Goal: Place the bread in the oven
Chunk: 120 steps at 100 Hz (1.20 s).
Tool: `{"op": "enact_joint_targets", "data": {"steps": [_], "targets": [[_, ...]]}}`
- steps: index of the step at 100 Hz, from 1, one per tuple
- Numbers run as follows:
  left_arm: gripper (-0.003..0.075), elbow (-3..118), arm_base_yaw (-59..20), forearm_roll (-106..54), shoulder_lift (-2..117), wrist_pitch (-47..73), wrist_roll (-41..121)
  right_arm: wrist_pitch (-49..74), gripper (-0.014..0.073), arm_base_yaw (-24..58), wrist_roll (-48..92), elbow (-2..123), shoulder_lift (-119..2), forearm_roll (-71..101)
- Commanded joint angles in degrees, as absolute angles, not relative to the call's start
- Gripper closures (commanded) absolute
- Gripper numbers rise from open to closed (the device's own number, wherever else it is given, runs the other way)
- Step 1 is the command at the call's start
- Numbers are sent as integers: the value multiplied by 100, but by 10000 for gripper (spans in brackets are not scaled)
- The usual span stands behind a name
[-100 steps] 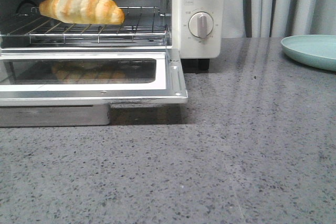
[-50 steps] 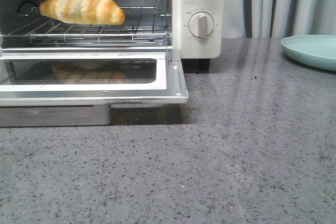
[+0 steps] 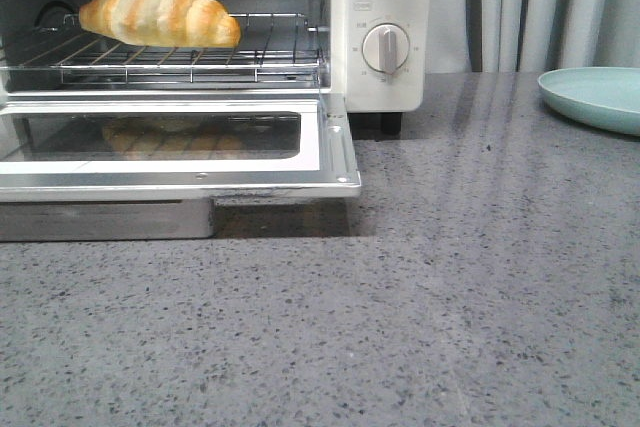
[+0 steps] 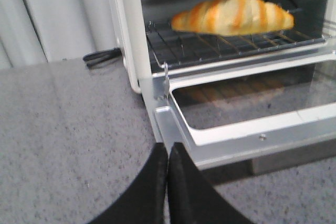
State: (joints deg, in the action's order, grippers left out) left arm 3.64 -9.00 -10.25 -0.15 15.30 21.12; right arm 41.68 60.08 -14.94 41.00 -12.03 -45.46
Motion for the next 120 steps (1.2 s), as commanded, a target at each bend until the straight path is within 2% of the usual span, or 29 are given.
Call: {"op": "enact_joint_targets", "data": {"steps": [1,28,120], "targets": [[741,391,-885,-944,-182,1424,1821,3793,663,6011,-1504,4217,-1294,-4791],[741,92,-885,-1057,-182,1848,1811,3793,663,6011,-1504,4217,-1294,-4791],[741,-137,-885,-1149,-182,1514,1811,3793,663,6011,-1504,4217,-1294,-4791]]}}
